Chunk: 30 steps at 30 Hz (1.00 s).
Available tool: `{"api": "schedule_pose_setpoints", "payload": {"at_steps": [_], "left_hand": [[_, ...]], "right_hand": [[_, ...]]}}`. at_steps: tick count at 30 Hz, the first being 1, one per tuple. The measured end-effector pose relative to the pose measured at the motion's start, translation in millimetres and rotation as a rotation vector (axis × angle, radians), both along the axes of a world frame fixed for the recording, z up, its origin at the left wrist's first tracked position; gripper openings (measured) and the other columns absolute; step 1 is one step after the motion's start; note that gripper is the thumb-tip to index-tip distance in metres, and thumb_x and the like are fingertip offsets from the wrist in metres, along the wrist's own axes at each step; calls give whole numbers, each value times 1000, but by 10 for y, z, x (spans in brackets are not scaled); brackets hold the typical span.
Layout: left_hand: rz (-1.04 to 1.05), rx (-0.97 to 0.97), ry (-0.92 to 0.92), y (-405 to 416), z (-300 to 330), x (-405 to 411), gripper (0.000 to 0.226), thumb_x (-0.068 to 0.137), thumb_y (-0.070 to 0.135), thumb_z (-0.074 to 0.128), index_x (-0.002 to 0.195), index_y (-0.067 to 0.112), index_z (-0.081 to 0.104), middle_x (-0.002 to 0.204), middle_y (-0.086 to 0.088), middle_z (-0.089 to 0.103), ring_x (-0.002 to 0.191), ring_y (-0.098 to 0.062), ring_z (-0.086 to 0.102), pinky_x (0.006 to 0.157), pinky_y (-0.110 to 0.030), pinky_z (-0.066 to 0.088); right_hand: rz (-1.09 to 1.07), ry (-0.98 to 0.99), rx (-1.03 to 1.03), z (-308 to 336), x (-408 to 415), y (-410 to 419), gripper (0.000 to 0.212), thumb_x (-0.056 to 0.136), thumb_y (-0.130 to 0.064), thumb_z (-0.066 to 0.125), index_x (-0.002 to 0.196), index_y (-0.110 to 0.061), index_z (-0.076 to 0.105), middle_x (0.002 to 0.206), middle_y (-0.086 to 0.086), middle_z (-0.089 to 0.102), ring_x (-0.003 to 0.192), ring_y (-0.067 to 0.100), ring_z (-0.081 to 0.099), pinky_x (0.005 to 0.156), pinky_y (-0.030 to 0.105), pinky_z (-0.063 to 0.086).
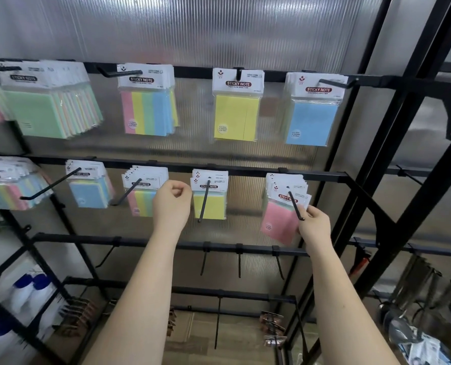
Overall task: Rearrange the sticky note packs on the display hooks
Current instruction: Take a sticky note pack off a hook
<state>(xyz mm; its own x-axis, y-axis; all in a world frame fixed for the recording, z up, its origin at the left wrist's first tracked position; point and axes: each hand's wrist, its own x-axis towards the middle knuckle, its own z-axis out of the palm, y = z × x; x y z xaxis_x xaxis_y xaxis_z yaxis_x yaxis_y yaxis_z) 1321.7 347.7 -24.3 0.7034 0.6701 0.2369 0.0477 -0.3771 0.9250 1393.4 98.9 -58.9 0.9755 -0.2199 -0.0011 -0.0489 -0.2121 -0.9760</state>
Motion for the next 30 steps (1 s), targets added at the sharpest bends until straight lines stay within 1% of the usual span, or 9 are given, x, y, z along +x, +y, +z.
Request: {"api": "schedule_pose_setpoints", "payload": {"at_steps": [3,6,11,16,19,22,25,29,30], "left_hand": [[-24,-3,5,-3,-28,-13,6,90,19,54,87,22,58,83,7,62,73,-7,55,56,-23,37],[-32,5,20,-10,-56,0,7,90,19,54,91,19,60,85,5,64,78,-13,59,57,-23,38],[-45,-5,34,-38,-118,69,12,92,19,52,97,14,62,84,7,63,83,-18,62,57,-23,38],[-67,-47,35,-13,-210,177,8,94,22,50,97,19,57,92,5,61,91,-19,61,63,-26,39],[-99,-89,64,48,-266,284,14,94,22,49,105,18,57,104,-1,62,97,-20,59,74,-29,42],[-113,-124,97,111,-270,439,27,94,18,47,119,13,57,119,-5,61,100,-17,54,86,-29,40],[-128,-110,135,137,-243,585,38,94,14,46,131,9,52,130,-5,55,106,-16,51,87,-24,34],[-151,-103,158,156,-272,714,42,93,12,42,134,12,50,124,0,58,73,-3,48,65,-19,34],[-145,-104,164,160,-290,733,43,92,13,43,135,13,50,120,5,58,74,-5,48,69,-20,34]], "right_hand": [[12,28,34,26,-39,-37,34,95,-20,49,95,11,61,70,12,44,64,19,33,62,31,25],[32,29,-32,68,-90,-80,38,95,-22,46,102,14,57,75,24,46,68,20,38,64,29,29],[103,86,-96,210,-222,-199,33,93,-20,44,96,8,61,75,12,50,69,22,41,65,32,30],[165,110,-292,416,-374,-360,34,94,-24,43,83,-1,65,74,7,54,67,22,45,61,30,32],[201,84,-430,522,-445,-423,36,96,-25,43,86,3,64,74,7,53,66,19,45,60,30,31],[211,73,-519,610,-515,-450,35,97,-25,42,75,-3,59,65,3,48,58,16,41,54,30,29],[216,60,-547,683,-576,-476,37,98,-27,42,74,-2,56,66,4,48,58,15,39,52,28,27],[212,16,-508,786,-623,-487,38,97,-29,43,84,-1,65,76,9,60,64,17,48,57,30,33],[206,2,-484,809,-632,-481,38,97,-30,44,83,-4,67,78,12,64,67,18,52,60,30,36]]}}
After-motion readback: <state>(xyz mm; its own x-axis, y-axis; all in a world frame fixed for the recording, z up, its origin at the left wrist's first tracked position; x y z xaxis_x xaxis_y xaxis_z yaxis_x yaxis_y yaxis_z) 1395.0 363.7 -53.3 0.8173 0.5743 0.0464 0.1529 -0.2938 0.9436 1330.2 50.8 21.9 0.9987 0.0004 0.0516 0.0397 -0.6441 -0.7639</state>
